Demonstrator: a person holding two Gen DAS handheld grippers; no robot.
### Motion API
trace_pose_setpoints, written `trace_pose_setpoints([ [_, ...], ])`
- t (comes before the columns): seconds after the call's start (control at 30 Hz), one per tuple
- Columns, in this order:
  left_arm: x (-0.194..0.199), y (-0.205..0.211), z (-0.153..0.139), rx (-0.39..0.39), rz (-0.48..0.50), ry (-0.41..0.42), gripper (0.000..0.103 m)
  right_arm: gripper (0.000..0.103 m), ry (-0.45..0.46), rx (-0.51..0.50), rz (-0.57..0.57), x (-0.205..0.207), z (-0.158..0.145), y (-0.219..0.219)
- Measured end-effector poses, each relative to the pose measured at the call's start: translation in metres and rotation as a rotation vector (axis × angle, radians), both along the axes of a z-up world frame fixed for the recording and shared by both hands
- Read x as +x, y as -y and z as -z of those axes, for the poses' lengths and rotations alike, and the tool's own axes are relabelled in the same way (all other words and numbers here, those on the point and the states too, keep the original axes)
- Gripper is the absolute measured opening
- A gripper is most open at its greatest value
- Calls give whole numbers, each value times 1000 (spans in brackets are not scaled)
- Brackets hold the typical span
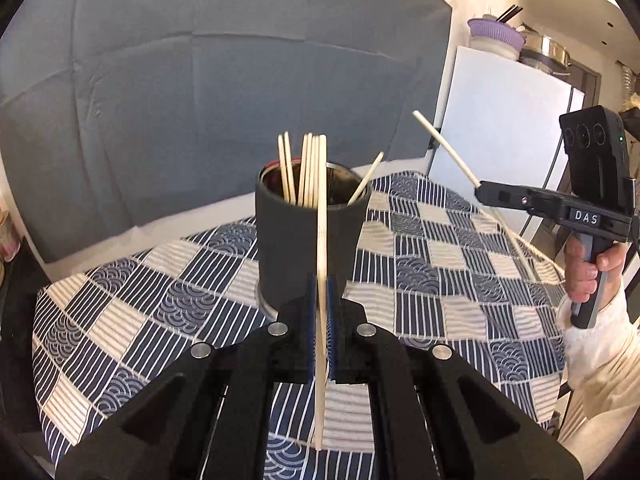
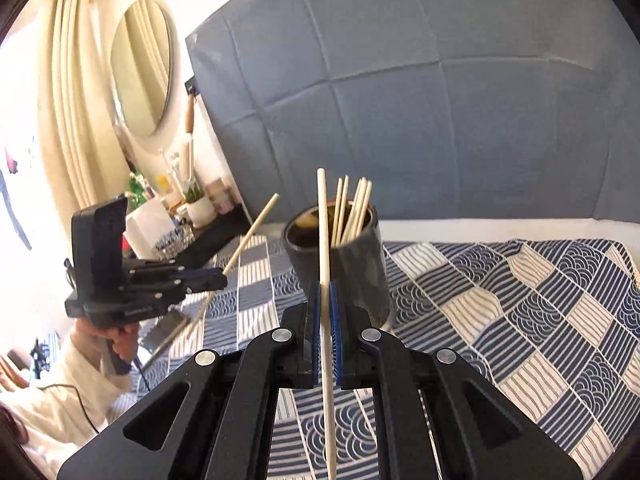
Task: Organize utensils
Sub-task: 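Lift both held chopsticks upright and carry them above the black cup, then open the right tool over the cup while the left tool opens too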
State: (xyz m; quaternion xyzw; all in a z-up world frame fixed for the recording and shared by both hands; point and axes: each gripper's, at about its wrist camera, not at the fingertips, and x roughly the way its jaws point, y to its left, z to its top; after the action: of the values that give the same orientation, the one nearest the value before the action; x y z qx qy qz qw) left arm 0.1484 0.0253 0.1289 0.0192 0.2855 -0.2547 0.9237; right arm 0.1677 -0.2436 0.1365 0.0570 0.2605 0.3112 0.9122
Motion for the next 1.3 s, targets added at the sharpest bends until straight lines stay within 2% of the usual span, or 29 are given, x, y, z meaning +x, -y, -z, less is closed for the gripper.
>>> trace_pose_setpoints([
  [0.3, 21, 21, -29, 11, -3, 86, 5, 5, 90, 12, 1, 21, -16, -19],
  [0.5, 35, 27, -43, -52, -22, 110, 5, 5, 122, 16, -28, 31, -20, -35],
  [0.6, 40, 30, -46, -88, -41, 126, 5, 5, 159, 49, -43, 36, -20, -40],
  [0.77, 49, 27, -53, -122, -83, 151, 5, 5, 153, 116, -57, 53, -20, -46],
  [0.93, 51, 20, -64, -204, -106, 213, 5, 5, 225, 206, -66, 67, -26, -46],
  [1.03, 54, 19, -66, -253, -96, 262, 5, 5, 291, 318, -67, 74, -26, -43],
  [1.17, 60, 21, -61, -306, -73, 357, 5, 5, 380, 383, -28, 83, -23, -44],
  [1.3, 72, 21, -50, -401, -74, 406, 5, 5, 380, 420, 9, 101, -15, -45],
])
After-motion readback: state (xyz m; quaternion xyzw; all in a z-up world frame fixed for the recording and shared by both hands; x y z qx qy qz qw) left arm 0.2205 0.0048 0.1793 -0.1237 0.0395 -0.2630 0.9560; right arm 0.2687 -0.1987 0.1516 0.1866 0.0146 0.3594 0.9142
